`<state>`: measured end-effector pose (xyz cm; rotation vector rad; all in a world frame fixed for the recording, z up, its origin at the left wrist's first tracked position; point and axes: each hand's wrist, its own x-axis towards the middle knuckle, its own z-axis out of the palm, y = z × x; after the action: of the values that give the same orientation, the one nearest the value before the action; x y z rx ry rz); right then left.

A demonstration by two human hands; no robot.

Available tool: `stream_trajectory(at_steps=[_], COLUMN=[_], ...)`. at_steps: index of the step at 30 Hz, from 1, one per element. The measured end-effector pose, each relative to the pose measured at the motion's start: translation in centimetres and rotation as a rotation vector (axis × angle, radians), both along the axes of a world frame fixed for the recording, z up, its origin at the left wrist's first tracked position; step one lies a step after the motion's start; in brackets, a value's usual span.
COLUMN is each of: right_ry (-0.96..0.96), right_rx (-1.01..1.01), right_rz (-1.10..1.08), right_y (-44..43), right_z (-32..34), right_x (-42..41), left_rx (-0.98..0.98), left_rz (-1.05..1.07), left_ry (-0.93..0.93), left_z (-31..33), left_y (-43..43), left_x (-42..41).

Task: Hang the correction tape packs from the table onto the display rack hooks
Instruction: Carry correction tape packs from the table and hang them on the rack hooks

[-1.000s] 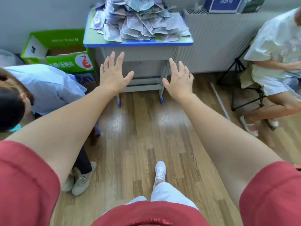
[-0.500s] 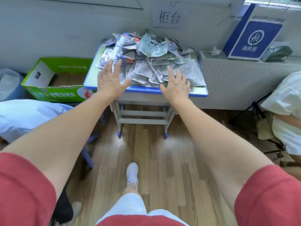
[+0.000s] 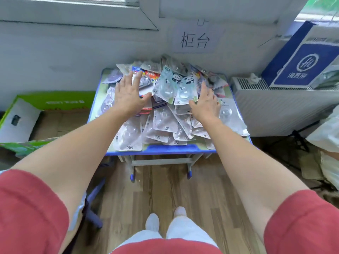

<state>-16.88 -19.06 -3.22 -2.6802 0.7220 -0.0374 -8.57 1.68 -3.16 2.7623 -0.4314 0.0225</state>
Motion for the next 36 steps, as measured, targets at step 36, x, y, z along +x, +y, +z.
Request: stream_trajectory(at_steps=[36], right_ry=[-0.008], right_rx=[0.428], right_rz=[0.147], right_y=[-10.2], right_z=[-3.6], right_x=[11.6], left_rx=[0.401], left_rz=[-0.091], left_ry=[0.283], left_z=[-2.8], left_y=[-12.3], left_x=[8.0])
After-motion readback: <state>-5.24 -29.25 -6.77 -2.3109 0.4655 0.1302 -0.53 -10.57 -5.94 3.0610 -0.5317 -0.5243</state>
